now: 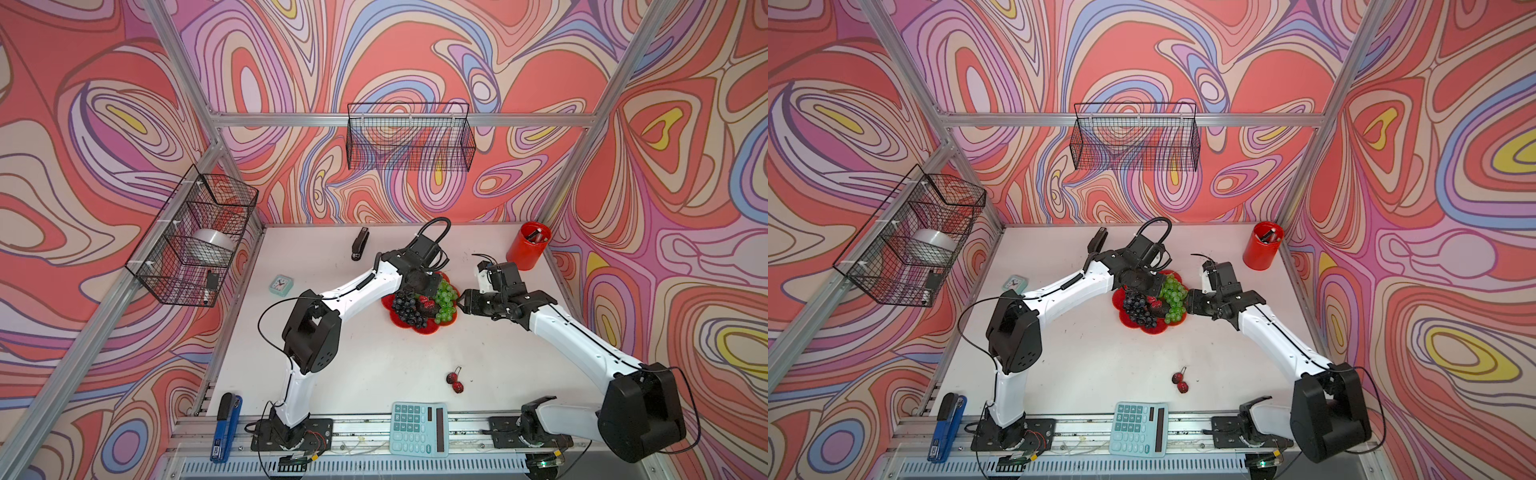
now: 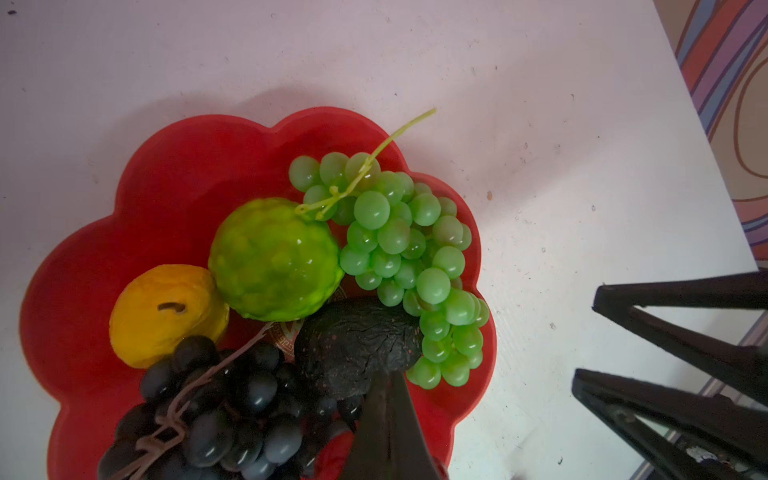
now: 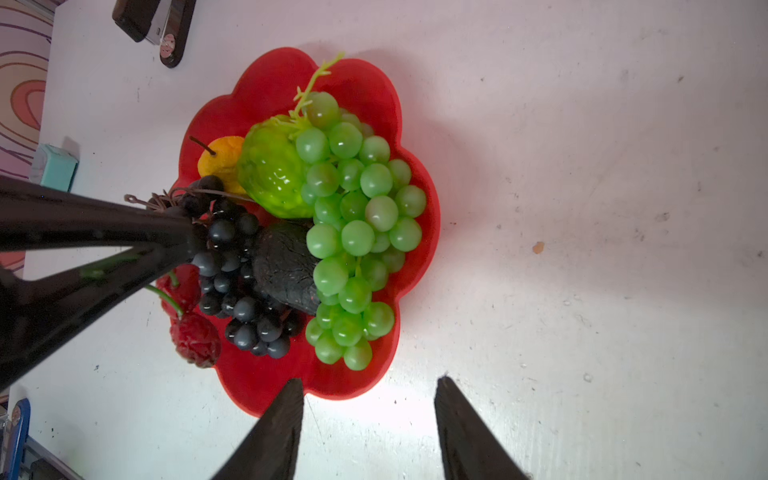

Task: Place and organize the fake fruits in the fruit bowl
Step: 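Lower the cherries into the bowl beside the avocado with the left gripper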

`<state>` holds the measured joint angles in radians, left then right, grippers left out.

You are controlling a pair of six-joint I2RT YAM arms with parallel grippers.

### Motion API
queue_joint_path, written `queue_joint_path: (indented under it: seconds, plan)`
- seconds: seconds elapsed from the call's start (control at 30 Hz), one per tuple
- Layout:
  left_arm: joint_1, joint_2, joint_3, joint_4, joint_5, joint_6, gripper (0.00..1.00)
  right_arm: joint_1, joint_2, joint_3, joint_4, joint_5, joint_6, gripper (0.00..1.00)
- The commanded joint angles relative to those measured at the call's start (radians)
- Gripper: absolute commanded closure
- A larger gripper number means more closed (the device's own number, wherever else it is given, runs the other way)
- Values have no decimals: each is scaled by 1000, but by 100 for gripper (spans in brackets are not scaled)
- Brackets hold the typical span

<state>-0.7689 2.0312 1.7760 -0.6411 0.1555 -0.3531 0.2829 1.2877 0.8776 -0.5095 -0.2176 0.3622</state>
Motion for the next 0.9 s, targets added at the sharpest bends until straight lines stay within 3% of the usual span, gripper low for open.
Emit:
queue_joint_path:
  seconds: [0.0, 0.37, 0.63, 0.87]
  plan:
    - [-1, 21, 10, 13, 43, 36, 100, 2, -20, -17, -1, -8, 12, 46]
    - [-15, 61, -20, 57, 69, -11, 100, 4, -13, -34, 6, -11, 15, 46]
    - [-17, 96, 0, 0, -66, -116, 100, 3, -23, -44, 9, -6, 14, 46]
    - [-18, 92, -56, 38, -66, -156, 100, 4, -18, -52, 20, -10, 12, 46]
